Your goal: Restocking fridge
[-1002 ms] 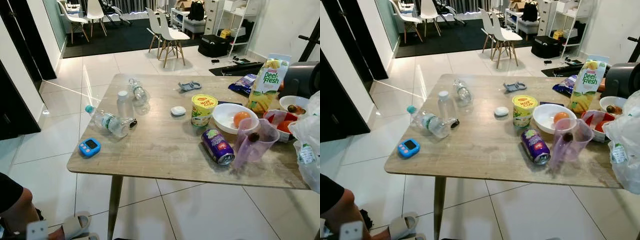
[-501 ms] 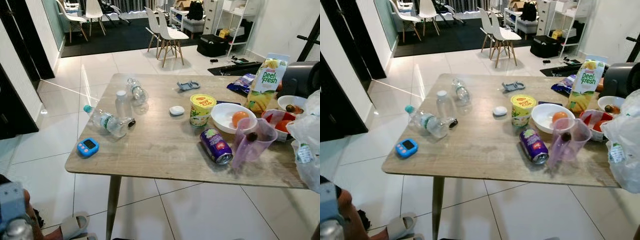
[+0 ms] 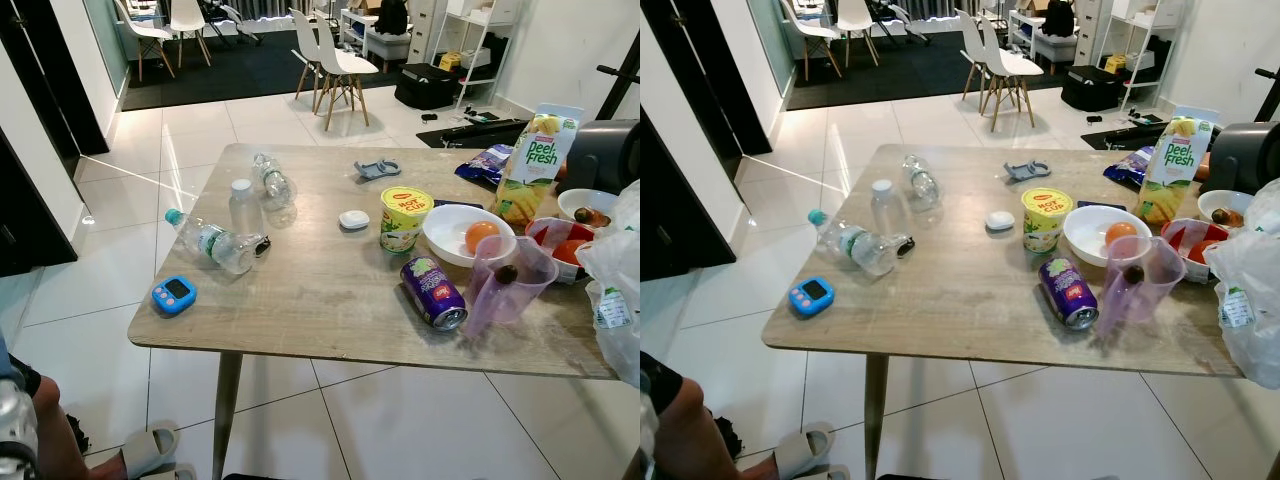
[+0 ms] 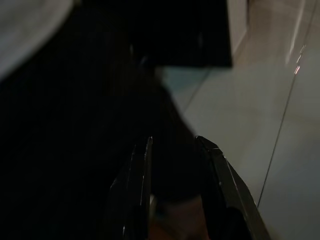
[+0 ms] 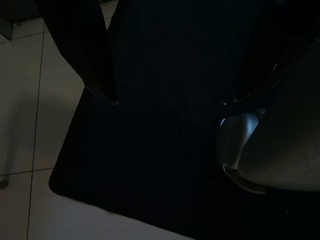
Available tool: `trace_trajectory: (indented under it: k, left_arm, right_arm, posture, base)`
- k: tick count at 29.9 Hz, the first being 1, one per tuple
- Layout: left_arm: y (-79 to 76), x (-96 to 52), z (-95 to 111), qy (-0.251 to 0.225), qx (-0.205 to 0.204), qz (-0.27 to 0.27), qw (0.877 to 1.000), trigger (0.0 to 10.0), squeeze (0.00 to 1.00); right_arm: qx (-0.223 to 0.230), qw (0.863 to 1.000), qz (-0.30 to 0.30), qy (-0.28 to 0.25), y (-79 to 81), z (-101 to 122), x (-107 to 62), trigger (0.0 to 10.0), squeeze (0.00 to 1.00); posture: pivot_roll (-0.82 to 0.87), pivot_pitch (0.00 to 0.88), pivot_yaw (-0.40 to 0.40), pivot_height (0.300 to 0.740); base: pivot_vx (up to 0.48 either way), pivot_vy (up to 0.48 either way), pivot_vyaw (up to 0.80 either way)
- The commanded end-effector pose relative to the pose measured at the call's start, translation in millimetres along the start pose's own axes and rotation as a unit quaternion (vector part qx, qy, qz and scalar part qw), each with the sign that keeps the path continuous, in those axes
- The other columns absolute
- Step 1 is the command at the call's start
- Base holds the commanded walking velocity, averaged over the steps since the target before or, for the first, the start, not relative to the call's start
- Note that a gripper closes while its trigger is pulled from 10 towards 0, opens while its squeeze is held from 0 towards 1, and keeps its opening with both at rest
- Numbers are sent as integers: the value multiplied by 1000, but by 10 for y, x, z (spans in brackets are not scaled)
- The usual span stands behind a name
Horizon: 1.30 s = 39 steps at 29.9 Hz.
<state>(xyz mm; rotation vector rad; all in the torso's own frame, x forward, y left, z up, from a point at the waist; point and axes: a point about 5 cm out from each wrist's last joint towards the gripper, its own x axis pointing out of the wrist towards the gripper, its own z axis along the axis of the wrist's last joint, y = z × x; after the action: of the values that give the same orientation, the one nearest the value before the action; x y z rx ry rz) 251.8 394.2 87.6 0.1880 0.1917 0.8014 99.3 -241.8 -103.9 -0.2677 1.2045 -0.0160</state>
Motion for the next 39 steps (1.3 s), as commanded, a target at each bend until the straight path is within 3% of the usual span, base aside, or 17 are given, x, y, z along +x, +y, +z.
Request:
trace_trajectory:
  k: [1, 3, 6, 10, 11, 12, 15, 19, 20, 21, 24, 27, 32, 39]
  left_arm:
    - [-29, 101, 337, -62, -25, -25, 997, 10000, 0]
    - [-29, 101, 337, -62, -25, -25, 997, 10000, 0]
    - [-341, 134, 837, -148, -79, -113, 979, 10000, 0]
    - [-459, 122, 1016, -175, -100, -145, 969, 10000, 0]
    - [-614, 84, 1217, -204, -118, -180, 955, 10000, 0]
    - [-614, 84, 1217, -204, -118, -180, 955, 10000, 0]
    - [-802, 14, 1381, -226, -139, -221, 939, 10000, 0]
    - [-935, -34, 1411, -225, -154, -252, 929, 10000, 16]
    - [-1027, -70, 1409, -219, -170, -273, 921, 10000, 741]
    - [-1088, -97, 1408, -214, -182, -289, 915, 10000, 949]
    - [-1159, -130, 1396, -210, -186, -300, 912, 10000, 1000]
    - [-1329, -202, 1342, -183, -229, -320, 901, 10000, 1000]
    - [-1480, -224, 1259, -124, -289, -341, 886, 10000, 1000]
    - [-1527, -193, 1219, -80, -341, -329, 877, 10000, 1000]
  right_arm:
    - [2, 1000, 3, 3, 25, -3, 2, 10000, 0]
    - [2, 1000, 3, 3, 25, -3, 2, 10000, 0]
    - [0, 1000, 4, 2, 27, 7, 4, 10000, 0]
    - [0, 1000, 4, 2, 26, 7, 4, 10000, 0]
    - [0, 1000, 4, 2, 25, 5, 3, 10000, 0]
    - [0, 1000, 4, 2, 25, 5, 3, 10000, 0]
    - [-1, 1000, 4, 3, 25, 1, 3, 10000, 0]
    - [-1, 1000, 4, 3, 26, 0, 3, 10000, 0]
    - [-1, 1000, 4, 3, 27, 1, 3, 10000, 0]
    - [-1, 1000, 4, 3, 28, 1, 3, 10000, 0]
    - [-1, 1000, 4, 3, 28, 2, 3, 10000, 0]
    - [-2, 1000, 4, 3, 26, -1, 2, 10000, 0]
    - [-5, 1000, 3, 5, 18, -17, -1, 10000, 0]
    - [-6, 1000, 2, 6, 11, -33, -4, 10000, 0]
  posture:
    - [133, 0, 10, 740]
    - [133, 0, 10, 740]
    - [131, 0, 9, 740]
    - [131, 0, 8, 740]
    - [130, 0, 8, 740]
    - [130, 0, 8, 740]
    - [131, 0, 6, 740]
    - [128, 0, 6, 740]
    - [127, 0, 6, 740]
    - [127, 0, 6, 740]
    - [127, 0, 6, 740]
    - [121, 0, 5, 740]
    - [120, 0, 3, 740]
    - [108, 0, 4, 740]
  base:
    - [0, 0, 0]
    - [0, 0, 0]
    - [0, 0, 0]
    - [0, 0, 0]
    - [0, 0, 0]
    - [0, 0, 0]
    - [0, 0, 0]
    - [0, 0, 0]
    - [0, 0, 0]
    - [0, 0, 0]
    - [0, 0, 0]
    - [0, 0, 0]
    - [0, 0, 0]
    - [0, 0, 0]
